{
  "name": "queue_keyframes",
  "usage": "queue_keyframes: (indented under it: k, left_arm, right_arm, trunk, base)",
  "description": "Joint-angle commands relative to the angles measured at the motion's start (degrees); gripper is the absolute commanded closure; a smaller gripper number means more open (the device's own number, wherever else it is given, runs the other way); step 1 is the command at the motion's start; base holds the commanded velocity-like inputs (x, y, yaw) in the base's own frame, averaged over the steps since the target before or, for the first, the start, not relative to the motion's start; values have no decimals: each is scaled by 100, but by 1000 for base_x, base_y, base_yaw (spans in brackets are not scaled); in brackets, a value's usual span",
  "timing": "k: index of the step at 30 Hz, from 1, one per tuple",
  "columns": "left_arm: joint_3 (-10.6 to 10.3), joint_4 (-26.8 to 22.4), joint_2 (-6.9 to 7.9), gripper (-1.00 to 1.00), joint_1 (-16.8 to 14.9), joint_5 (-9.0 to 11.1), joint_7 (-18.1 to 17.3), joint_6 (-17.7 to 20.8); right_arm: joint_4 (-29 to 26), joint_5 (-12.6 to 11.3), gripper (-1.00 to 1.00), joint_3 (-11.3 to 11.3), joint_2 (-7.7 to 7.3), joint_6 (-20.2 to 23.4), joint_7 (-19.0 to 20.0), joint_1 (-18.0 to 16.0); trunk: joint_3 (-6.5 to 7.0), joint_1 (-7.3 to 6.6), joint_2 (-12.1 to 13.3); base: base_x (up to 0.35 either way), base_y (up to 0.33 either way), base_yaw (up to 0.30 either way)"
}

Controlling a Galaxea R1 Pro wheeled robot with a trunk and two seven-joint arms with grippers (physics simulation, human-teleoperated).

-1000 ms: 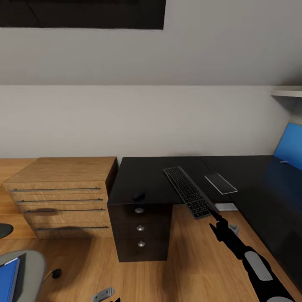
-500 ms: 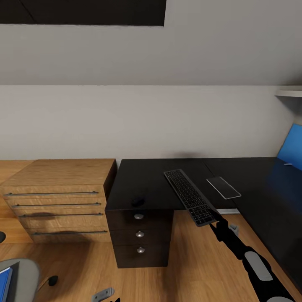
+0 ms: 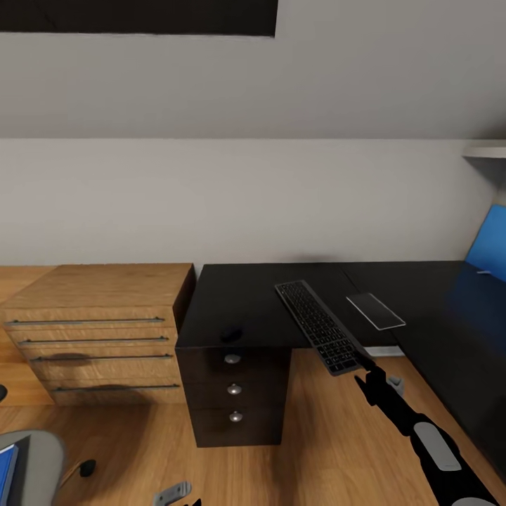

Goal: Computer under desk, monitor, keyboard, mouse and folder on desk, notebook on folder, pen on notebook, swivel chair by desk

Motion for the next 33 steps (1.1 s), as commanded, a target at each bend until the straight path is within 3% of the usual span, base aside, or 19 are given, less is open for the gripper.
queue_keyframes:
  k: [1, 12, 16, 33]
  left_arm:
    - [-44, 6, 5, -100, -5, 59, 1, -31]
    - [-44, 5, 6, -100, -5, 59, 1, -31]
    - [-44, 4, 6, -100, -5, 59, 1, -31]
    - [-36, 7, 6, -100, -5, 59, 4, -31]
  right_arm:
    - [4, -39, -100, -16, 0, 49, 3, -4]
    - [33, -39, -100, -16, -1, 42, 3, -4]
    - [35, -39, -100, -16, -1, 40, 3, -4]
    - [35, -24, -100, 4, 10, 39, 3, -4]
  trunk:
    - [-24, 22, -44]
    - [-60, 66, -124]
    - [-131, 154, -285]
    - [-131, 154, -285]
  base:
    - [0, 0, 0]
    - [0, 0, 0]
    - [0, 0, 0]
    - [0, 0, 0]
